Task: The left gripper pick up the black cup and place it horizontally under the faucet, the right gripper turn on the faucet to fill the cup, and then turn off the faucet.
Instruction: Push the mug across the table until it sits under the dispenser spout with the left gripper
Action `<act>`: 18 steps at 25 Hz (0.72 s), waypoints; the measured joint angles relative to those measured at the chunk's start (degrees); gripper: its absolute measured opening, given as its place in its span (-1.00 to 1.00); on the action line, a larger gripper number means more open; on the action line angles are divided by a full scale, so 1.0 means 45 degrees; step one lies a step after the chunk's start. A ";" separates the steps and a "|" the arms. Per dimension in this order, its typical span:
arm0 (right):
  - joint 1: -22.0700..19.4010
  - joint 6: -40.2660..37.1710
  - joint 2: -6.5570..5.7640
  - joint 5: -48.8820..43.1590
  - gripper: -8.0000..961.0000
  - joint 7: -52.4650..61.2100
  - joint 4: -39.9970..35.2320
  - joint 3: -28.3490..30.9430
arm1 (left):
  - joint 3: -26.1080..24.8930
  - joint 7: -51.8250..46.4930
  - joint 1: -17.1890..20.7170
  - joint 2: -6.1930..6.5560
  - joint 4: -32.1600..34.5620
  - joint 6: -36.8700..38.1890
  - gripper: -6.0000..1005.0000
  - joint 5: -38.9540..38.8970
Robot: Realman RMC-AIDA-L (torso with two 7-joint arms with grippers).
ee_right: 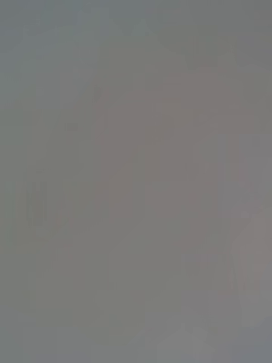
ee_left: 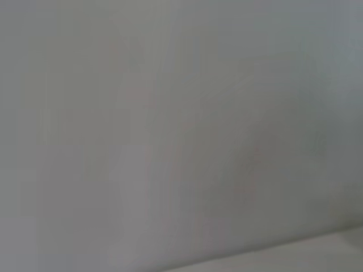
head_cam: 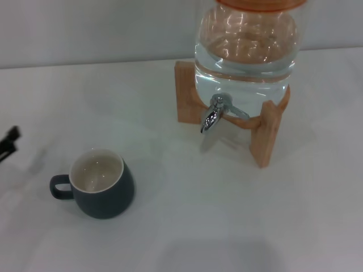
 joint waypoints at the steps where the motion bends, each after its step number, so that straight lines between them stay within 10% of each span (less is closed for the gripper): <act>1: 0.0001 -0.0004 0.0000 0.0002 0.76 -0.0008 0.0000 0.0000 | -0.0193 -0.0054 0.0251 -0.0003 0.0239 -0.0019 0.72 -0.0070; 18: 0.0048 -0.0006 0.0038 0.0012 0.76 -0.0037 0.0152 -0.0011 | -0.1850 0.0822 0.1250 -0.0079 -0.0626 -0.1325 0.72 -0.0297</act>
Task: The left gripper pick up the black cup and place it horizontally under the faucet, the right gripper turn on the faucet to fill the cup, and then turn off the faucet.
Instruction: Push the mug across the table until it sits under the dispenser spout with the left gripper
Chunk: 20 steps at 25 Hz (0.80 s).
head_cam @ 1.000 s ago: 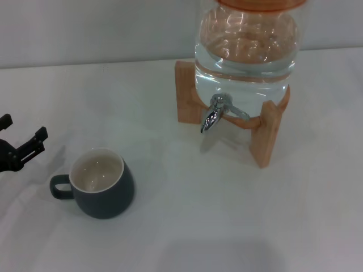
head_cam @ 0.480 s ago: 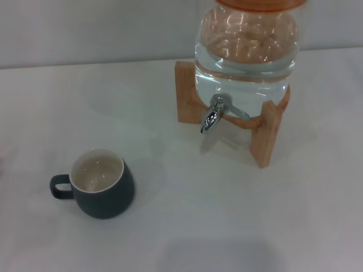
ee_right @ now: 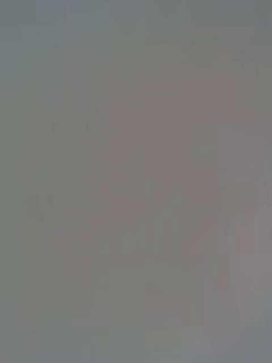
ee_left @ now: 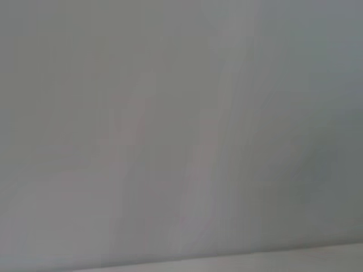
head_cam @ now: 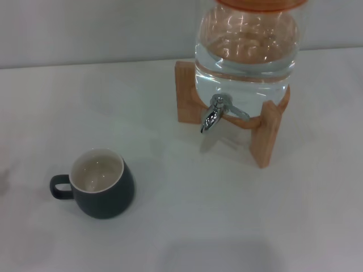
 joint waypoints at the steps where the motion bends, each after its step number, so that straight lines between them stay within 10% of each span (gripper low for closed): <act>1: 0.0001 0.0004 0.0006 0.0000 0.76 0.0000 0.0001 -0.0003 | 0.0014 0.0189 -0.0054 0.0000 -0.0169 -0.0124 0.72 0.0008; 20: 0.0239 0.0019 0.0094 0.0002 0.76 0.0107 0.0005 -0.0013 | 0.0818 0.2695 -0.0936 -0.0024 -0.1812 -0.0618 0.72 -0.0061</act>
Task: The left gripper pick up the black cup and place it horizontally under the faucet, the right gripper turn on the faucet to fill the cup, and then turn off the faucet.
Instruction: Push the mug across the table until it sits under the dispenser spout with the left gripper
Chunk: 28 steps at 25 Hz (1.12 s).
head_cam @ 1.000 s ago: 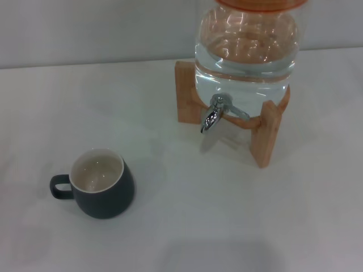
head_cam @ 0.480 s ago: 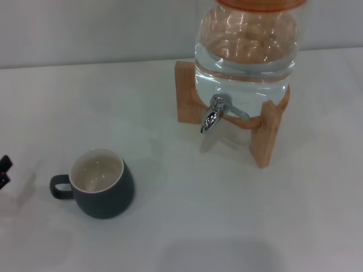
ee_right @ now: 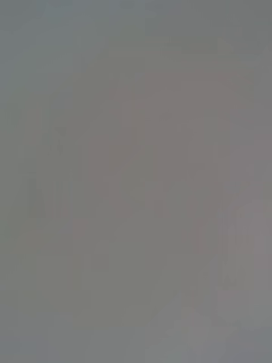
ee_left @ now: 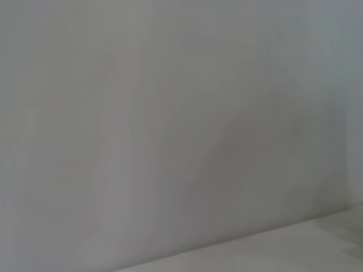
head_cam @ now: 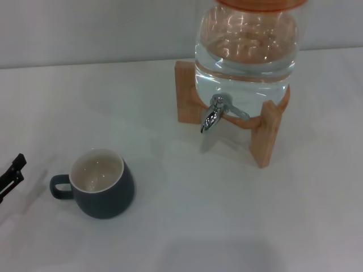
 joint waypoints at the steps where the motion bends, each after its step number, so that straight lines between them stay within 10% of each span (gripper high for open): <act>1: 0.0000 0.0000 -0.0009 0.0000 0.76 0.0004 0.0000 0.0002 | 0.0000 0.0000 0.0000 0.0000 0.0000 0.0000 0.72 0.0000; 28: 0.0272 -0.0039 -0.0101 -0.0064 0.76 0.0013 -0.0001 -0.0094 | -0.0096 -0.1149 0.2274 0.0018 0.1146 -0.1630 0.72 -0.0648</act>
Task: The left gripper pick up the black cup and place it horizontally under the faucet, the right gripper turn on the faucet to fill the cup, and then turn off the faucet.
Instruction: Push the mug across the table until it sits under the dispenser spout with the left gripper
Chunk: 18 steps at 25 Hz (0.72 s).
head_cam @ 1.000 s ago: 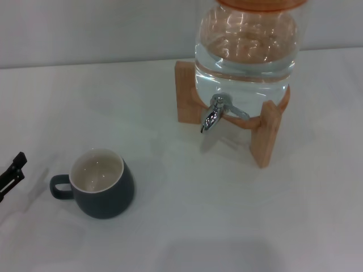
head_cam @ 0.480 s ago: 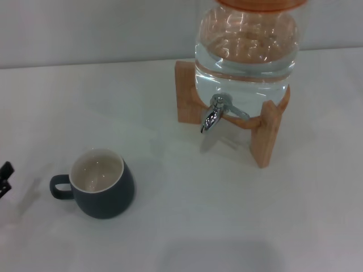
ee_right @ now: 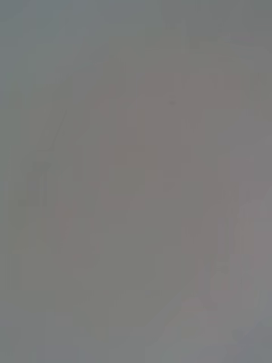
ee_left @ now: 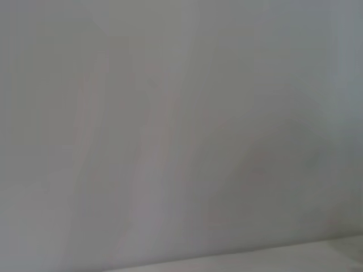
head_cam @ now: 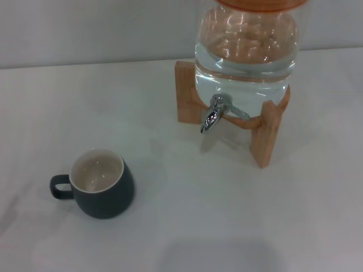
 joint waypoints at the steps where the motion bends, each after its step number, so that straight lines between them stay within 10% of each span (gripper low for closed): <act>1: -0.0001 0.0000 0.0012 -0.0002 0.76 0.0000 0.0000 0.0000 | -0.0010 0.0017 0.0081 0.0000 0.0002 -0.0028 0.72 -0.0006; 18: -0.0033 0.0038 0.0085 -0.0037 0.76 -0.0001 0.0008 -0.0022 | 0.0251 0.1425 -0.0499 0.0009 -0.2123 -0.0093 0.72 0.0494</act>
